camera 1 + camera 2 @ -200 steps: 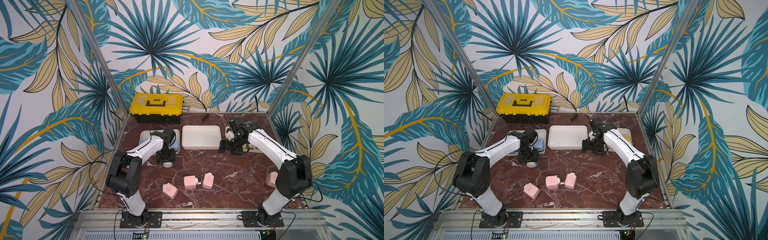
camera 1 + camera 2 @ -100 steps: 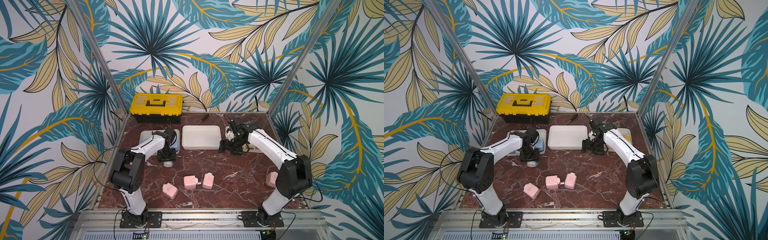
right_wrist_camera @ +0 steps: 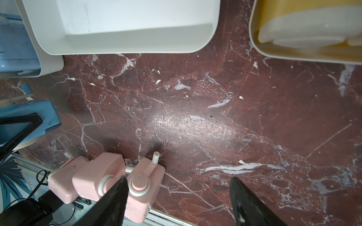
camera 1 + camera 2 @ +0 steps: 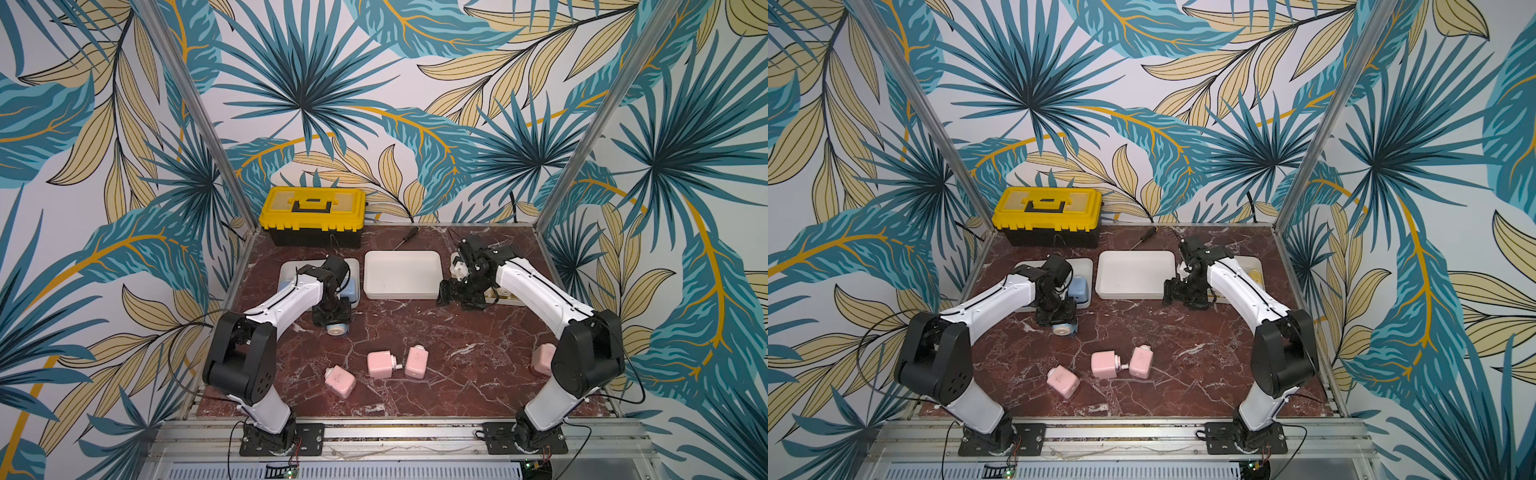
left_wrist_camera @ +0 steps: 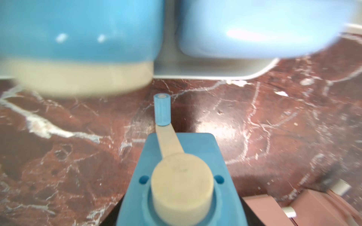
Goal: Place the pencil sharpeners by color into the storage box
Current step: Pick up the pencil sharpener from the center of the board.
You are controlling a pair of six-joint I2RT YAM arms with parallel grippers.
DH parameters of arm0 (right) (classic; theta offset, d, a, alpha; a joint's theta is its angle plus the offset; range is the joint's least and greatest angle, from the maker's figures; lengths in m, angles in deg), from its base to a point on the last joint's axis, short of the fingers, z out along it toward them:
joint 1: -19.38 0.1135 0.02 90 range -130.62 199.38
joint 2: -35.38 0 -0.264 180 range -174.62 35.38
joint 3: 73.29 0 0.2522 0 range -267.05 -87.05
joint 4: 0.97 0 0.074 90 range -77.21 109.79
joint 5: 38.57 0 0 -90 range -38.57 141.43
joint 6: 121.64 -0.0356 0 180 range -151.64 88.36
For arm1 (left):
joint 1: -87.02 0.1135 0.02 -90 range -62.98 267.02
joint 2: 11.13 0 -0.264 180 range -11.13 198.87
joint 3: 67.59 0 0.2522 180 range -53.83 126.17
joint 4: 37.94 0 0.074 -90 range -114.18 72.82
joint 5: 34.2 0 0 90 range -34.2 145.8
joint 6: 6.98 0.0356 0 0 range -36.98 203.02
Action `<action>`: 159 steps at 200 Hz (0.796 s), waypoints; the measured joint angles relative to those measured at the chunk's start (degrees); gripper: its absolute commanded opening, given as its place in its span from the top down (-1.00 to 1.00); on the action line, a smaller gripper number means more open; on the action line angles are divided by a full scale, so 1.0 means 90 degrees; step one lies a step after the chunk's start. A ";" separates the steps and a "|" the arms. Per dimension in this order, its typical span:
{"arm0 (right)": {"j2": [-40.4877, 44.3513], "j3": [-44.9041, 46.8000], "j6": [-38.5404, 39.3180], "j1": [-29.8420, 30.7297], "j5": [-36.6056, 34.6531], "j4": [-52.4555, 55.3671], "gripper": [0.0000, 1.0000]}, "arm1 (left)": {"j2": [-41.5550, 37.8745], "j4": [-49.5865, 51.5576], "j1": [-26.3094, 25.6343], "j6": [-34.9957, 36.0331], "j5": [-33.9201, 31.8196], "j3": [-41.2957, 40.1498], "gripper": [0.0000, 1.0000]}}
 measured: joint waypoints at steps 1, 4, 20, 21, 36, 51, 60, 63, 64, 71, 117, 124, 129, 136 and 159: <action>0.0000 0.0000 0.0000 0.0000 0.0002 0.0000 -0.65 | -0.0024 0.0010 0.0000 -0.0002 0.0002 0.0000 0.10; 0.0000 0.0000 0.0002 0.0000 0.0012 -0.0005 -0.64 | -0.0083 0.0019 0.0000 0.0000 0.0000 0.0000 0.10; -0.0007 -0.0010 0.0002 0.0000 0.0034 -0.0010 -0.65 | -0.0350 0.0146 -0.0005 0.0010 -0.0015 0.0000 0.10; -0.0010 -0.0010 0.0002 0.0000 0.0036 -0.0010 -0.65 | -0.0362 0.0153 -0.0005 0.0010 -0.0019 0.0000 0.10; -0.0039 -0.0041 0.0002 0.0000 0.0049 -0.0010 -0.65 | -0.0578 0.0284 -0.0012 0.0085 -0.0126 0.0002 0.10; -0.0075 -0.0078 0.0002 0.0000 0.0061 -0.0012 -0.64 | -0.0758 0.0406 -0.0005 0.0192 -0.0257 0.0044 0.10; -0.0083 -0.0085 0.0002 0.0000 0.0066 -0.0012 -0.64 | -0.0821 0.0510 0.0012 0.0272 -0.0313 0.0134 0.10; -0.0083 -0.0087 0.0002 0.0000 0.0063 -0.0010 -0.64 | -0.0838 0.0561 0.0027 0.0304 -0.0347 0.0189 0.10; -0.0083 -0.0087 0.0002 0.0000 0.0066 -0.0010 -0.64 | -0.0840 0.0573 0.0029 0.0308 -0.0347 0.0202 0.10; -0.0083 -0.0092 0.0002 0.0000 0.0066 -0.0010 -0.64 | -0.0862 0.0663 0.0063 0.0393 -0.0408 0.0347 0.10; -0.0083 -0.0117 0.0002 0.0000 0.0066 -0.0007 -0.65 | -0.0867 0.0872 0.0459 0.0903 -0.0648 0.1260 0.13; -0.0083 -0.0124 0.0002 0.0000 0.0066 -0.0007 -0.65 | -0.0852 0.0899 0.0551 0.0991 -0.0670 0.1377 0.13; -0.0083 -0.0134 0.0002 0.0000 0.0063 0.0000 -0.65 | -0.0831 0.0918 0.0617 0.1044 -0.0682 0.1460 0.13; -0.0085 -0.0153 0.0002 0.0000 0.0063 0.0002 -0.65 | -0.0799 0.0940 0.0704 0.1122 -0.0697 0.1569 0.13; -0.0131 -0.0270 0.0002 0.0000 0.0063 0.0019 -0.65 | -0.0522 0.0993 0.1025 0.1447 -0.0753 0.2045 0.14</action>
